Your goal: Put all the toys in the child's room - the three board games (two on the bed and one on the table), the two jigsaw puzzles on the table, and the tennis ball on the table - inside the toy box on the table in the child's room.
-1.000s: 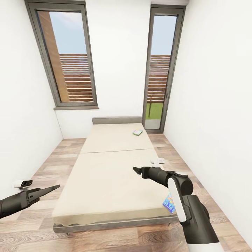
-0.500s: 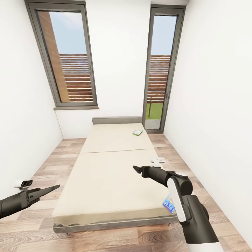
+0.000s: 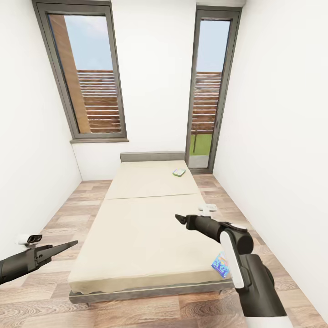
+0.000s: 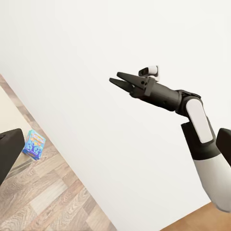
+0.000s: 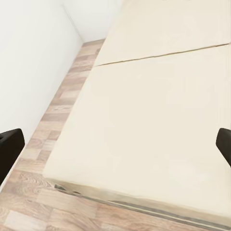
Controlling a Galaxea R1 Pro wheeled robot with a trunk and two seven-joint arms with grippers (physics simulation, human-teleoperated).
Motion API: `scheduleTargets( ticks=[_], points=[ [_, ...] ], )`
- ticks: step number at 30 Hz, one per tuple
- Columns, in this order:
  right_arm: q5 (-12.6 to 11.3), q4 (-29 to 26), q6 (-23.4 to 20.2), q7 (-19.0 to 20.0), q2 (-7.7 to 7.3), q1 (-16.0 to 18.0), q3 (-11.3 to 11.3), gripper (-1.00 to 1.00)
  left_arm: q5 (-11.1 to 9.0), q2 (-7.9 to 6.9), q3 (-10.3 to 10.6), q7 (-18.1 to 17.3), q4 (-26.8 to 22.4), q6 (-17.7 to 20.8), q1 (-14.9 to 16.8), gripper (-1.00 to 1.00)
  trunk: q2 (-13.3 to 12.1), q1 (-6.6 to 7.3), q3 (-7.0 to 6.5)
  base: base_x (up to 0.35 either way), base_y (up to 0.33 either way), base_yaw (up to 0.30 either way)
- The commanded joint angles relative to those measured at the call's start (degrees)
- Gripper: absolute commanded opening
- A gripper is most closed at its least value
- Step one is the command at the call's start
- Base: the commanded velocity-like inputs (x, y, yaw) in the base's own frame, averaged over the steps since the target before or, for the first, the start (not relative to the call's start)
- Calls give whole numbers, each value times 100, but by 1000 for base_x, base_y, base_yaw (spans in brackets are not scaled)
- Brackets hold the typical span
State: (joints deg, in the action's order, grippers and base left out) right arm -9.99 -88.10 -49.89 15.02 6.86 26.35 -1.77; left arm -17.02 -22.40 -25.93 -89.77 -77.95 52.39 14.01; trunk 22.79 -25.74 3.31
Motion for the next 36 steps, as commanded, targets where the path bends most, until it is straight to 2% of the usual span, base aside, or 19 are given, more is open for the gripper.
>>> scheduleTargets(
  ticks=[1, 3, 4, 8, 10, 11, 16, 17, 21, 22, 26, 27, 33, 36],
  points=[
    [-16, -39, -67, 9, 1, -12, 74, 100, 2, -5, 0, -23, -2, 61, 5, 100, 13, -4, 14, 0, 0, 0],
    [-29, -61, -124, 19, 3, -46, 190, 100, -1, -10, -2, -23, -4, 61, 5, 100, 13, -4, 14, 0, 0, 0],
    [-72, -83, -200, 35, 5, -91, 349, 100, -2, -12, -3, -23, -3, 61, 5, 100, 13, -4, 14, 0, 0, 0],
    [-304, -168, -445, 66, 0, -165, 753, 100, -11, -17, -24, -23, -4, 67, 5, 100, 13, -4, 14, 0, 0, 0],
    [-482, -208, -633, 74, -11, -184, 983, 100, -12, -18, -28, -23, -4, 71, 5, 100, 13, -4, 14, 0, 0, 0],
    [-685, -233, -803, 79, -30, -196, 1210, 100, -14, -18, -29, -23, -3, 72, 5, 100, 13, -4, 14, 0, 0, 0],
    [-1183, -266, -1009, 89, -88, -216, 1791, 100, -23, -25, -37, -23, -7, 77, 5, 100, 13, -4, 14, 0, 0, 0],
    [-1335, -274, -1011, 92, -141, -246, 2066, 100, -30, -26, -36, -23, -8, 77, 5, 100, 13, -4, 14, 0, 0, 0],
    [-1539, -277, -1011, 107, -342, -494, 2671, 100, -45, -27, -31, -23, -23, 78, 5, 100, 13, -4, 14, 0, 0, 0],
    [-1618, -276, -1011, 141, -456, -689, 2964, 100, -49, -27, -31, -23, -27, 81, 3, 100, 13, -4, 14, 0, 0, 0],
    [-1807, -270, -1011, 351, -659, -1059, 3459, 100, -53, -33, -34, -23, -32, 85, 3, 100, 13, -4, 14, 0, 0, 0],
    [-1896, -262, -1011, 511, -732, -1213, 3658, 100, -54, -34, -34, -23, -34, 86, 4, 100, 13, -4, 14, 0, 0, 0],
    [-2001, -67, -1011, 1017, -889, -1583, 4241, 100, -55, -30, -26, -23, -35, 87, -2, 100, 13, -4, 14, 0, 0, 0],
    [-1998, 422, -1011, 1077, -911, -1639, 4431, 100, -55, -29, -21, -23, -36, 87, -3, 100, 13, -4, 14, 0, -2, 0]
  ],
)
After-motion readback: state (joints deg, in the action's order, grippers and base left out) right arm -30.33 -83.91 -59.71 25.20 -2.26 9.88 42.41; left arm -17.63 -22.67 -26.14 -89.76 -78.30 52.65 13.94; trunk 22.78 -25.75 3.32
